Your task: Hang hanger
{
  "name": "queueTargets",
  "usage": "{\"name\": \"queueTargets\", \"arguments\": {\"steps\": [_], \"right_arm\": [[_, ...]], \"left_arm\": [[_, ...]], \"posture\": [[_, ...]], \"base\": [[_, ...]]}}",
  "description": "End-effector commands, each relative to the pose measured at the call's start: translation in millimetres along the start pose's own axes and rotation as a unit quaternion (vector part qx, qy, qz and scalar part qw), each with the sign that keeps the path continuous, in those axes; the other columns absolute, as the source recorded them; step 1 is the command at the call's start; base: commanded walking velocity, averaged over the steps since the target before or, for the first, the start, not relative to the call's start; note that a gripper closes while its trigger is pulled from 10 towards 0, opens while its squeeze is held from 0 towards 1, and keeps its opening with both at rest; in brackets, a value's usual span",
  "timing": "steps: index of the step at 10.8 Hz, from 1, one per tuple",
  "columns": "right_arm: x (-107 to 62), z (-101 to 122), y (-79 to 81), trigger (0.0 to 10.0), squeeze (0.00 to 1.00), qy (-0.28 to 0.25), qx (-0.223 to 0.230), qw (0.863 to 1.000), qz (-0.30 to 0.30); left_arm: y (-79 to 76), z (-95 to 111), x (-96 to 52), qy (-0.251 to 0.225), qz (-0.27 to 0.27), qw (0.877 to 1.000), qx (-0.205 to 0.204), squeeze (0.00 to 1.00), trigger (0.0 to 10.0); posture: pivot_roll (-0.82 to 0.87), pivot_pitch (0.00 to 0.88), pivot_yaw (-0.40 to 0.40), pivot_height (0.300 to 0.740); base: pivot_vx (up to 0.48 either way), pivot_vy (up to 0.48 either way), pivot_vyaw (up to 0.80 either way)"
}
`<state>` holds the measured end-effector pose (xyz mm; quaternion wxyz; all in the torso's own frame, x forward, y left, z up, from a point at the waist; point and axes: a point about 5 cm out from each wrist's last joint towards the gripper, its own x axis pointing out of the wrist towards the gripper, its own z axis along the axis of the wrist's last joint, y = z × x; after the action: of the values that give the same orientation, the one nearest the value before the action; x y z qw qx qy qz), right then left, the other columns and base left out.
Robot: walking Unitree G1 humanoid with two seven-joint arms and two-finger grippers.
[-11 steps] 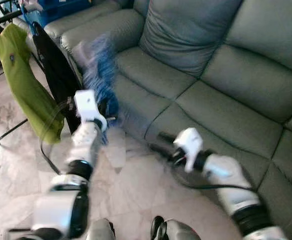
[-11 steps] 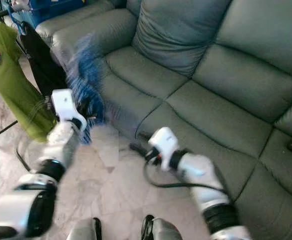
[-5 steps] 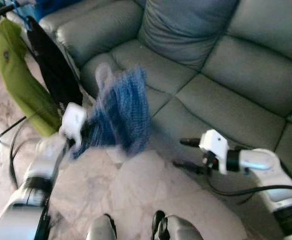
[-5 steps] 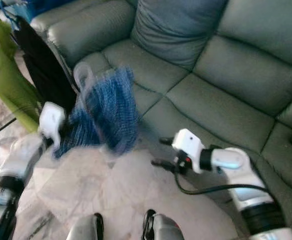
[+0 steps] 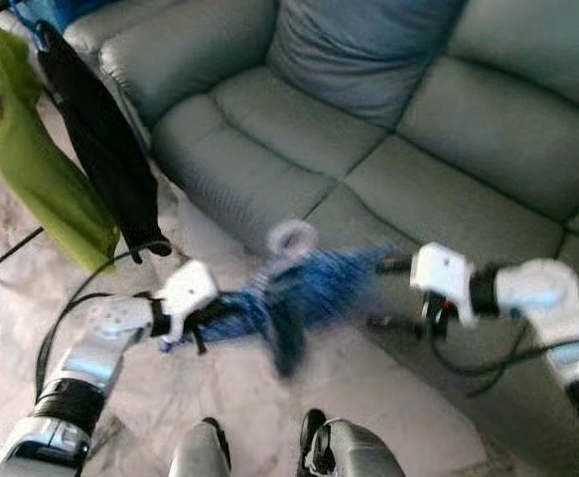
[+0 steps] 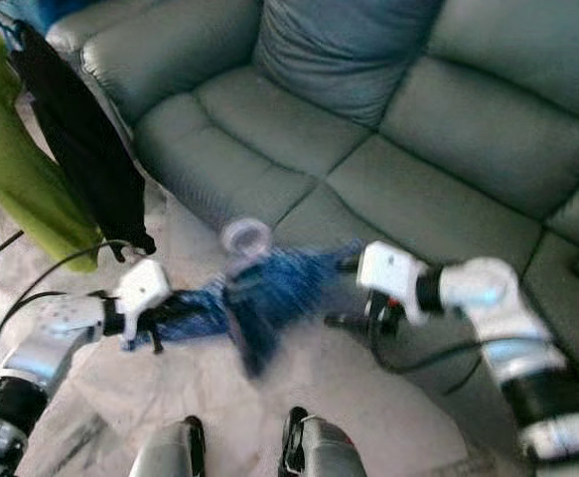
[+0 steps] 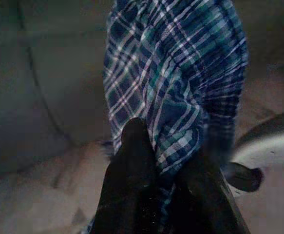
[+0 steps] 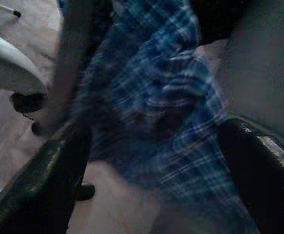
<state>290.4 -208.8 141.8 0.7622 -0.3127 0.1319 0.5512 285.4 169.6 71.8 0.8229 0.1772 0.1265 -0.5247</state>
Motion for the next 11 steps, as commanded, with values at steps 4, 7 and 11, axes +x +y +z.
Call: {"name": "queueTargets", "arguments": {"steps": [4, 7, 11], "right_arm": [[-7.0, -9, -19.3, 10.0, 1.0, 0.04, -0.03, 0.998, 0.023], [7.5, -8, -27.0, 10.0, 0.6, 0.044, -0.056, 0.996, 0.047], [13.4, 14, -56.2, 10.0, 0.0, 0.044, -0.14, 0.989, -0.003]], "left_arm": [[-5.1, 9, -0.1, -0.016, -0.031, 0.999, 0.003, 0.0, 10.0], [-10.0, 16, 5.0, -0.028, -0.046, 0.999, 0.008, 0.0, 10.0], [-18.7, 19, 8.0, -0.027, -0.071, 0.997, 0.008, 0.0, 10.0]], "posture": [[-0.07, 0.223, -0.031, 0.74], [-0.06, 0.223, -0.031, 0.74], [-0.05, 0.222, -0.035, 0.74]], "base": [[0.0, 0.0, 0.0], [0.0, 0.0, 0.0], [0.0, 0.0, 0.0]]}}
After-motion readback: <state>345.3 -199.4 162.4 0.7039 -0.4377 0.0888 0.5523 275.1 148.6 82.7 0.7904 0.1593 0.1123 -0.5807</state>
